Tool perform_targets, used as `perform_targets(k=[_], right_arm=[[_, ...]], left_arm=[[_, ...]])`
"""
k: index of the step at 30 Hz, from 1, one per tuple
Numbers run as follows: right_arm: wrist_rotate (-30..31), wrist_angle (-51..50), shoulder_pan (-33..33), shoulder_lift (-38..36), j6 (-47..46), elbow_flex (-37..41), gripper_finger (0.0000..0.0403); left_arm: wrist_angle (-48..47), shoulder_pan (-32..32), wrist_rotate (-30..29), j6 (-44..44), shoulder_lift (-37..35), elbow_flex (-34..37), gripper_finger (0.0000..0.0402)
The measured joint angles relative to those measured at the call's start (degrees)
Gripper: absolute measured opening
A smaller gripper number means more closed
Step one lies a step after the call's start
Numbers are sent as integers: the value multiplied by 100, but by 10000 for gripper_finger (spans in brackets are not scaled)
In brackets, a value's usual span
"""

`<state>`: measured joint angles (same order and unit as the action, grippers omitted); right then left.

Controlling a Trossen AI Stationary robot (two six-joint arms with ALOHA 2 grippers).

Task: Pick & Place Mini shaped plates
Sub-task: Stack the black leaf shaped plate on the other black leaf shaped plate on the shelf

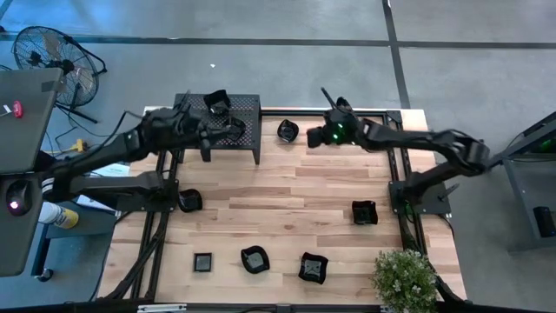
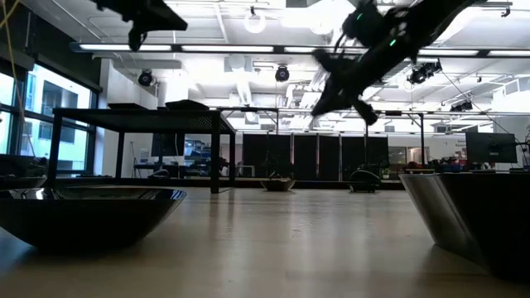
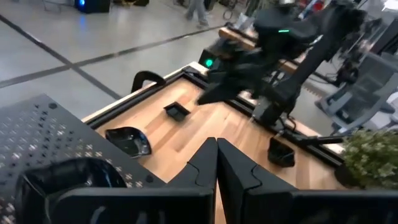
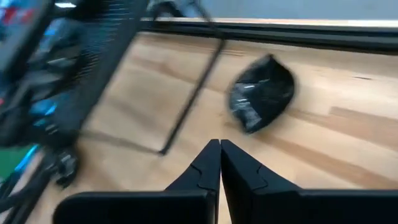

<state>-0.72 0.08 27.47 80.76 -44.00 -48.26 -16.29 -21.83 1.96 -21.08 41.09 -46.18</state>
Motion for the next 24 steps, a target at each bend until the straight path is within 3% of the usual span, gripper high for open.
perform_targets(k=[8, 14, 19, 24], right_arm=[[-496, -66, 604, 1643, -251, -676, 83], [-296, -69, 673, 2575, -379, -1169, 130], [-267, -51, 704, 2970, -404, -1438, 124], [-242, 40, 704, 3161, -488, -1506, 83]], left_arm=[[-6, 615, -620, -24, -322, 186, 0], [-22, 737, -755, -26, -180, 186, 0], [-37, 736, -759, -26, -120, 186, 0], [-73, 735, -768, -19, -110, 191, 0]])
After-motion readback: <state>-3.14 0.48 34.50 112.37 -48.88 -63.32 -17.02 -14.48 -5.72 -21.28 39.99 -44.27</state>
